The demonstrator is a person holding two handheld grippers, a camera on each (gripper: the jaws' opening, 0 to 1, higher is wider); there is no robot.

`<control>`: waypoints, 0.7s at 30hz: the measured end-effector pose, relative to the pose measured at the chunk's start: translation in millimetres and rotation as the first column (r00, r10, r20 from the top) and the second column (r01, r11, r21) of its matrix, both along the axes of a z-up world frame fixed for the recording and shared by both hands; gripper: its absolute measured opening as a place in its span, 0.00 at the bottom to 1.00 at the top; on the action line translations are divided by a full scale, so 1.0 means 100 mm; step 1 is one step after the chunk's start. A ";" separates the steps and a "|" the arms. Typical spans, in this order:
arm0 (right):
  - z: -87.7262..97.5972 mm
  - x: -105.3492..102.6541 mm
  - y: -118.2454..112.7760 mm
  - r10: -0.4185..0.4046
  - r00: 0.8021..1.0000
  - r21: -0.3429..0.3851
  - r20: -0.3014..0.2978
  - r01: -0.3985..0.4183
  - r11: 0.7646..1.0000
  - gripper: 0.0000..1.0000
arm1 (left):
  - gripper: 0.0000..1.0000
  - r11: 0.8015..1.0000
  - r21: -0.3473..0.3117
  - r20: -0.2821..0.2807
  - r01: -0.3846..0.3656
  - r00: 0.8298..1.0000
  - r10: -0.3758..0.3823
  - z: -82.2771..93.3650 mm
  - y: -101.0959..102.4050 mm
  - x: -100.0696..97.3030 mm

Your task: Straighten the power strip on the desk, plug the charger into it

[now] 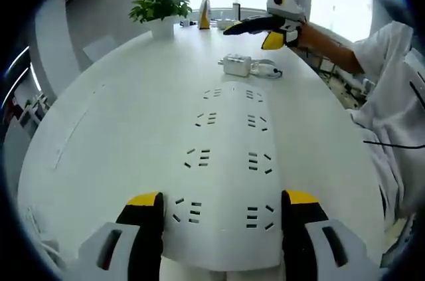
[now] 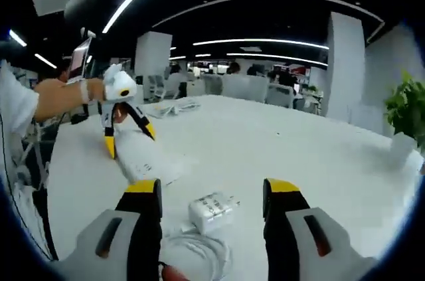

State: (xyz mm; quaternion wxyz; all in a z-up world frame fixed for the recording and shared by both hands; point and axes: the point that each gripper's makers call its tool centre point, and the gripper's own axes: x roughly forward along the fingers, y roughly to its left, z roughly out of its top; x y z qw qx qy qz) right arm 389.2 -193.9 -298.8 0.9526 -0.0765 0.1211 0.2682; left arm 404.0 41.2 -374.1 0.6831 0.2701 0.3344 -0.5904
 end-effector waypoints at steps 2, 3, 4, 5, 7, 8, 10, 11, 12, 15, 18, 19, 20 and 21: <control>-0.11 -0.01 -0.08 -0.116 0.993 -0.035 -0.019 0.115 0.993 0.59 | 0.73 1.000 0.000 0.001 0.001 1.000 -0.001 0.00 0.00 0.00; -0.22 -0.01 -0.13 -0.216 0.975 -0.049 -0.044 0.214 0.976 0.58 | 0.73 1.000 0.000 0.001 0.001 1.000 -0.001 0.00 0.00 0.00; -0.24 -0.01 -0.13 -0.230 0.972 -0.054 -0.049 0.227 0.972 0.58 | 0.73 1.000 0.000 0.002 0.001 1.000 -0.001 0.00 0.00 0.01; -0.30 0.00 -0.12 -0.278 0.958 -0.056 -0.062 0.275 0.960 0.59 | 0.73 1.000 0.000 0.002 0.001 1.000 -0.001 0.00 0.00 0.01; -0.37 0.00 -0.05 -0.320 0.945 -0.052 -0.075 0.316 0.947 0.63 | 0.73 1.000 -0.001 0.002 0.001 1.000 -0.001 0.00 0.00 0.01; -0.41 0.02 0.00 -0.353 0.933 -0.062 -0.072 0.349 0.935 0.62 | 0.73 1.000 -0.002 0.002 0.001 1.000 -0.001 0.00 0.00 0.01; -0.43 0.08 -0.02 -0.412 0.910 -0.107 -0.031 0.407 0.907 0.59 | 0.73 1.000 -0.001 0.001 0.000 1.000 0.000 0.00 0.00 0.01; -0.43 0.12 0.00 -0.431 0.902 -0.073 -0.031 0.428 0.901 0.59 | 0.73 1.000 0.000 0.002 0.000 1.000 0.000 0.00 0.00 0.00; -0.44 0.15 0.03 -0.445 0.894 -0.032 -0.050 0.444 0.896 0.59 | 0.73 1.000 0.002 0.001 0.000 1.000 0.000 0.00 0.00 0.00; -0.53 0.25 0.08 -0.448 0.892 -0.042 -0.057 0.446 0.894 0.57 | 0.73 1.000 0.001 0.002 -0.001 1.000 0.001 0.00 -0.01 0.01; -0.56 0.28 0.04 -0.470 0.880 -0.058 -0.065 0.466 0.883 0.53 | 0.73 1.000 0.001 0.002 -0.004 1.000 0.004 -0.01 -0.01 0.01; -0.54 0.29 0.02 -0.481 0.875 -0.052 -0.059 0.478 0.877 0.51 | 0.73 1.000 -0.002 0.003 -0.006 1.000 0.006 -0.01 -0.01 0.01; -0.54 0.30 0.00 -0.484 0.873 -0.048 -0.064 0.482 0.875 0.49 | 0.73 1.000 -0.004 0.003 -0.009 1.000 0.009 -0.01 -0.02 0.01; -0.57 0.30 -0.03 -0.493 0.865 -0.031 -0.090 0.492 0.870 0.46 | 0.73 1.000 -0.004 0.004 -0.010 1.000 0.010 -0.01 -0.02 0.01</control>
